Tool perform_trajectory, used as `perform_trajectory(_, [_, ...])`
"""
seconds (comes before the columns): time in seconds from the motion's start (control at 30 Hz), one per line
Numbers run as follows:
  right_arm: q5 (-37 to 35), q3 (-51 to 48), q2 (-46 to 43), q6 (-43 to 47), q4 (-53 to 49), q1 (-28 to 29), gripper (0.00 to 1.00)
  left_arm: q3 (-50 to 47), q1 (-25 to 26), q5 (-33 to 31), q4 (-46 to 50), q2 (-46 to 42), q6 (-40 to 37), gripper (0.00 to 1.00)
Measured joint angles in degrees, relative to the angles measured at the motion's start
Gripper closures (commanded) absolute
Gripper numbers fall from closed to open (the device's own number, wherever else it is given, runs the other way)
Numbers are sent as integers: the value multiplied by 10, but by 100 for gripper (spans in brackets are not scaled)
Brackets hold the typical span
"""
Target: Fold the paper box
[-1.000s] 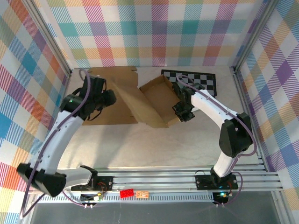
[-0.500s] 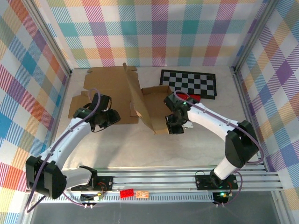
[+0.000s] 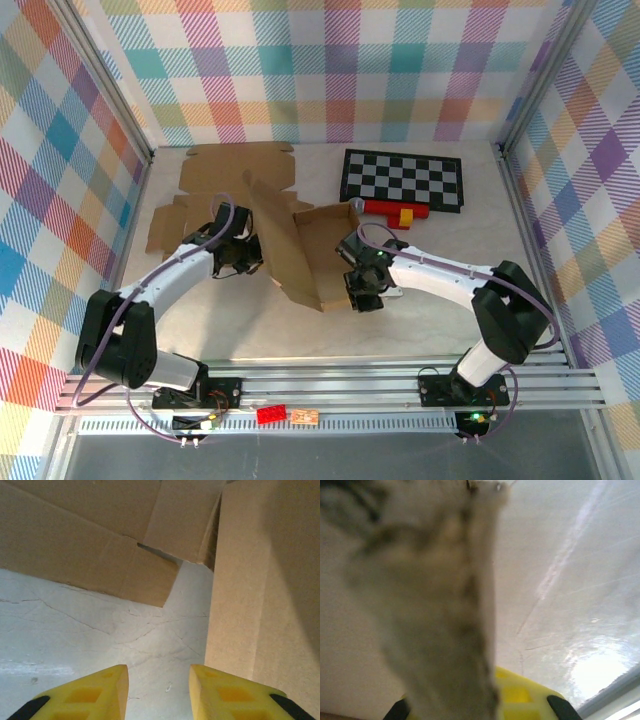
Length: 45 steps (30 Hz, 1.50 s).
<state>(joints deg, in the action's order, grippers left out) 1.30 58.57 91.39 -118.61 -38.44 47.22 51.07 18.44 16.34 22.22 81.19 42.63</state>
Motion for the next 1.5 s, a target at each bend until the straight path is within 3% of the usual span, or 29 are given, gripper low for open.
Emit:
perform_trajectory(0.1, [1, 0, 12, 0, 17, 0, 96, 0, 0, 12, -17, 15, 3, 67])
perform_trajectory(0.13, [4, 0, 17, 0, 21, 0, 89, 0, 0, 12, -21, 19, 3, 67])
perform_trajectory(0.27, [26, 2, 36, 0, 23, 0, 46, -3, 0, 18, -31, 31, 7, 67])
perform_trajectory(0.33, [33, 12, 38, 1, 12, 0, 35, -3, 0, 21, -38, 37, 9, 67])
perform_trajectory(0.43, [37, 36, 33, 0, -8, 0, 27, -3, 0, 23, -47, 45, 11, 68])
perform_trajectory(0.57, [23, 67, 0, 11, -51, 0, 25, -3, 0, 22, -49, 53, 15, 68])
perform_trajectory(0.67, [-5, 95, -40, 72, -80, -6, 27, 3, 5, 21, -47, 53, 17, 68])
perform_trajectory(0.83, [-43, 175, -71, 305, -92, -24, 30, 38, 19, 12, -39, 53, 22, 68])
perform_trajectory(0.97, [-38, 247, -61, 514, -84, -30, 26, 71, 34, 2, -26, 53, 22, 68])
perform_trajectory(1.2, [11, 391, 10, 746, -91, -29, 25, 118, 46, -16, 3, 61, 15, 68])
perform_trajectory(1.5, [66, 525, 137, 852, -140, -29, 37, 136, 60, -25, 17, 75, 13, 68])
